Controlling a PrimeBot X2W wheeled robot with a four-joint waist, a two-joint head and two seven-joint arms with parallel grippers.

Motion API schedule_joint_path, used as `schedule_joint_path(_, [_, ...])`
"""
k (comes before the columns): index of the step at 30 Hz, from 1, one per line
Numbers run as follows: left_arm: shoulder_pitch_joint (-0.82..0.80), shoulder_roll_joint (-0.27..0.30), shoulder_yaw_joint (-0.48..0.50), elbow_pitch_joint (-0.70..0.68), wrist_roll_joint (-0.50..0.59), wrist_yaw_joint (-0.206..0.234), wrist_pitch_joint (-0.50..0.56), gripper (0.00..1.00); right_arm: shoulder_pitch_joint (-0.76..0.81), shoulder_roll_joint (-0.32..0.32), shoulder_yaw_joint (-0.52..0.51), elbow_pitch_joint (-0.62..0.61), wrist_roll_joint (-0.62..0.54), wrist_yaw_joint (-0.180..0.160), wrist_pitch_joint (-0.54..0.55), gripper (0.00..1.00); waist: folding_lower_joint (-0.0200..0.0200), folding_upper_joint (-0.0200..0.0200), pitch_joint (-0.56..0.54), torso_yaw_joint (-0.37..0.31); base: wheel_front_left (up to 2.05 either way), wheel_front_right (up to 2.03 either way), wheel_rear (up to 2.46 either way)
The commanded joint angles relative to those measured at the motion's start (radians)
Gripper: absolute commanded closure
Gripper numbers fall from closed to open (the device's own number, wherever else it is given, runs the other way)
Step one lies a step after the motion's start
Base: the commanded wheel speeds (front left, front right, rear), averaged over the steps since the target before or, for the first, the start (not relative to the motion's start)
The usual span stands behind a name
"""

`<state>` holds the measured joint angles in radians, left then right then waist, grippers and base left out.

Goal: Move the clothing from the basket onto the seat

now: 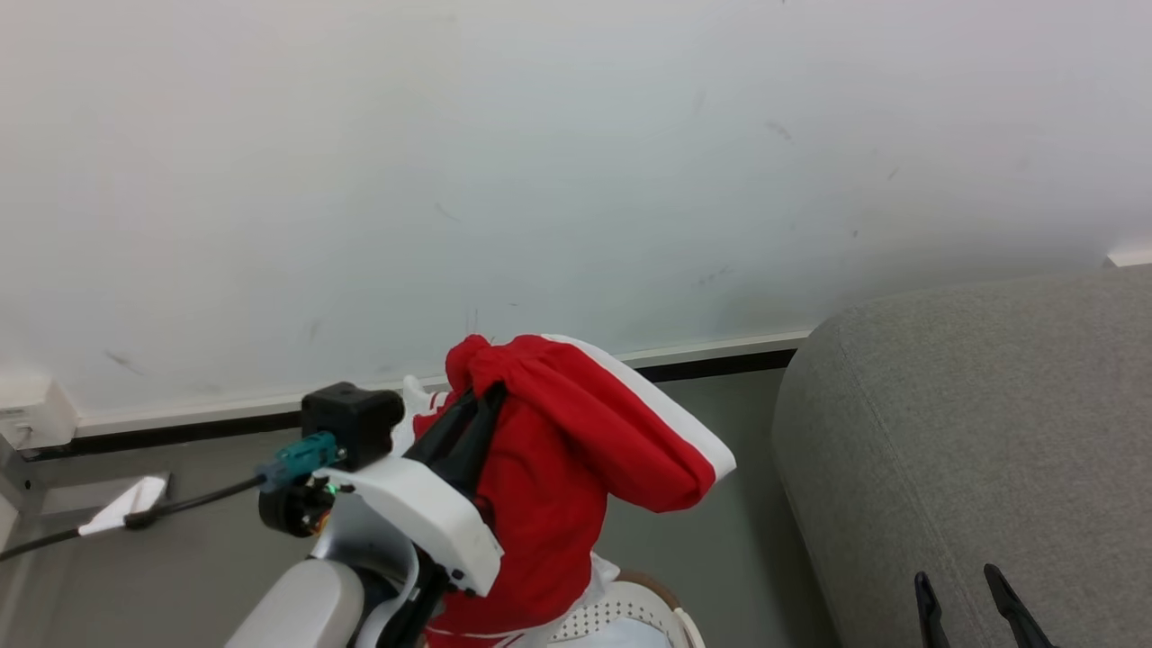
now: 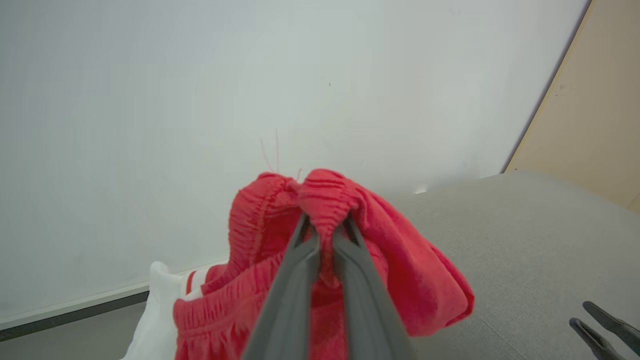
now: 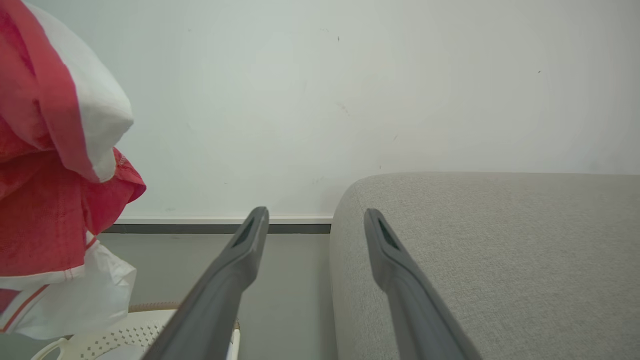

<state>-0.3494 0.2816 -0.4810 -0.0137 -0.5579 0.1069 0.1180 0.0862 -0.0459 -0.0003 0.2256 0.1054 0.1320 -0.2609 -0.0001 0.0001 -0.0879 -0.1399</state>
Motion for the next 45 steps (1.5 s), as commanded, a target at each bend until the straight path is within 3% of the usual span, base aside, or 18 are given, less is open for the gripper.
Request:
schedule_joint_path(1, [-0.014, 0.003, 0.004, -0.008, -0.001, 0.004, 0.0, 1.0, 0.002, -0.004, -0.001, -0.001, -0.011, -0.002, -0.002, 0.0, 0.0001, -0.0001, -0.001, -0.002, 0.0, 0.0, 0.0])
schedule_joint_path(9, [-0.038, -0.014, -0.006, -0.016, 0.006, 0.012, -0.004, 1.0, -0.034, -0.004, 0.013, -0.025, -0.047, -0.002, -0.002, 0.0, 0.0001, -0.0001, 0.005, -0.007, 0.0, 0.0, 0.0])
schedule_joint_path(13, [-0.038, -0.019, -0.016, -0.01, 0.008, 0.009, -0.006, 1.0, -0.066, -0.015, 0.067, -0.051, -0.059, -0.002, -0.002, 0.0, 0.0001, -0.0001, 0.008, -0.008, 0.0, 0.0, 0.0])
schedule_joint_path(20, [-0.043, -0.028, -0.028, 0.001, 0.005, 0.003, -0.01, 1.0, -0.178, -0.15, 0.354, -0.135, 0.078, -0.002, 0.155, 0.0, 0.0001, -0.0001, 0.011, -0.003, 0.0, 0.0, 0.0])
schedule_joint_path(27, [-0.053, -0.036, -0.038, 0.011, 0.0, -0.003, -0.015, 1.0, -0.336, -0.249, 0.555, -0.208, 0.186, -0.002, 0.301, 0.0, 0.0001, -0.0001, 0.017, 0.005, 0.0, 0.0, 0.0])
schedule_joint_path(34, [-0.082, -0.061, -0.065, 0.025, 0.004, -0.015, -0.018, 1.0, -0.522, -0.25, 0.709, -0.101, 0.217, -0.002, 0.339, 0.0, 0.0001, -0.0001, 0.025, 0.034, 0.0, 0.0, 0.0])
schedule_joint_path(38, [-0.091, -0.075, -0.086, 0.032, 0.001, -0.026, -0.016, 1.0, -0.615, -0.219, 0.779, 0.007, 0.203, -0.002, 0.317, 0.0, 0.0001, -0.0001, 0.023, 0.049, 0.0, 0.0, 0.0])
schedule_joint_path(42, [-0.098, -0.087, -0.099, 0.04, -0.005, -0.035, -0.014, 1.0, -0.673, -0.148, 0.796, 0.154, 0.22, -0.002, 0.28, 0.01, 0.0001, -0.0001, 0.02, 0.054, 0.0, 0.0, 0.0])
schedule_joint_path(43, [-0.099, -0.09, -0.102, 0.043, -0.006, -0.036, -0.015, 1.0, -0.684, -0.127, 0.799, 0.193, 0.235, -0.002, 0.27, 0.66, 0.0001, -0.0001, 0.018, 0.055, 0.0, 0.0, 0.0])
schedule_joint_path(44, [-0.099, -0.093, -0.105, 0.047, -0.008, -0.037, -0.015, 1.0, -0.689, -0.104, 0.796, 0.23, 0.265, -0.002, 0.264, 1.0, 0.0001, -0.0001, 0.017, 0.057, 0.0, 0.0, 0.0])
schedule_joint_path(45, [-0.1, -0.095, -0.107, 0.052, -0.008, -0.038, -0.017, 1.0, -0.692, -0.084, 0.796, 0.257, 0.296, -0.002, 0.257, 1.0, 0.0001, -0.0001, 0.015, 0.059, 0.0, 0.0, 0.0])
